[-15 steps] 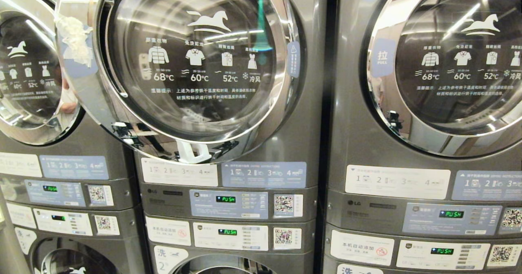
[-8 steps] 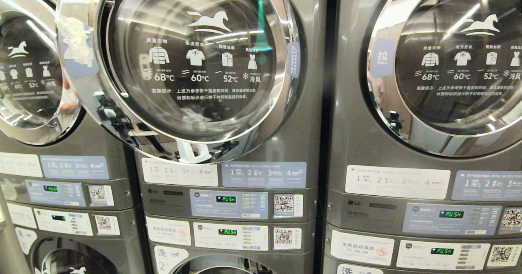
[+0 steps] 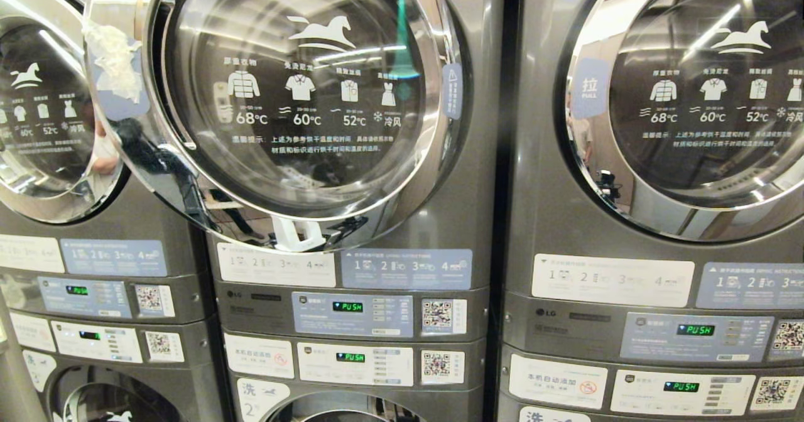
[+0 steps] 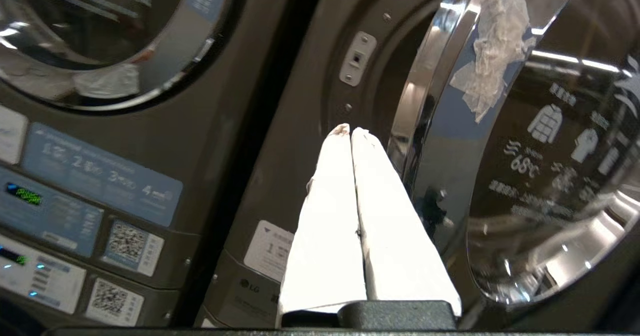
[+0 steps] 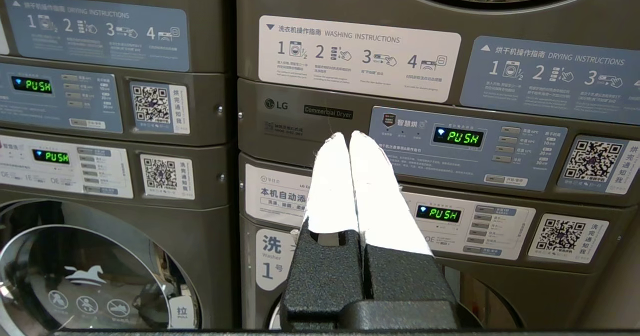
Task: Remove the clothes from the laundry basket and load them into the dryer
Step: Open the dryer
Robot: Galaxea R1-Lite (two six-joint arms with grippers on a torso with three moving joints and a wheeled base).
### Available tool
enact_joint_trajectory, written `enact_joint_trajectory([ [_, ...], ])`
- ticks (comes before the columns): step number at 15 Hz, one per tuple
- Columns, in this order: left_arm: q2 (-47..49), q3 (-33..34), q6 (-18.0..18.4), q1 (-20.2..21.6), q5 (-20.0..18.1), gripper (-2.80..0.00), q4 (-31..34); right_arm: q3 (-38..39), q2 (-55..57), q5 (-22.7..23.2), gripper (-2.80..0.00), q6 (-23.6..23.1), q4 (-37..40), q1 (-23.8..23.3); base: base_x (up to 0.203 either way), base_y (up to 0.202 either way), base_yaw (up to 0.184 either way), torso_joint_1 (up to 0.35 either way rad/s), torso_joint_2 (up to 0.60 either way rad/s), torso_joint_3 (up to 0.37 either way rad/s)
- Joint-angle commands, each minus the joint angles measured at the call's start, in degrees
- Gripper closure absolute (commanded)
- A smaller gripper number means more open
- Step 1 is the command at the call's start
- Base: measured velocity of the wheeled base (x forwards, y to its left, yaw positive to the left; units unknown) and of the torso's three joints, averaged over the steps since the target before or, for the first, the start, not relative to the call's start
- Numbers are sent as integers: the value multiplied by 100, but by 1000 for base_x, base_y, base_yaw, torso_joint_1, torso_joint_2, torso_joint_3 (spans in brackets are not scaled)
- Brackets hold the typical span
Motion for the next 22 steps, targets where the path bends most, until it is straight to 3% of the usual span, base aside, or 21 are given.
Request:
enact_joint_trajectory([
  [1,548,-58,-49,460,-1066,0,-146,0,-2,4,0,-3,0,0,0,0,0,0,0,0],
  [3,994,-98,-128,532,-1589,0,-769,0,-2,-5,0,-3,0,1,0,0,0,0,0,0],
  [5,1583,-275,-182,528,-1765,0,-1384,0,-2,4,0,-3,0,0,0,0,0,0,0,0],
  [7,2161,-862,-181,503,-1820,0,-1664,0,-2,13,0,-12,0,0,0,0,0,0,0,0],
  [9,2611,-1268,-63,416,-1849,0,-1741,0,-2,13,0,-3,0,0,0,0,0,0,0,0],
  [13,3173,-1806,300,-153,-1843,0,-1766,0,-2,21,0,-37,0,0,0,0,0,0,0,0],
  [17,3268,-1842,448,-547,-1840,0,-1792,0,-2,21,0,-30,0,0,0,0,0,0,0,0],
  [22,3135,-1607,473,-687,-1864,0,-1802,0,-2,13,0,6,-9,0,0,0,0,0,0,0],
])
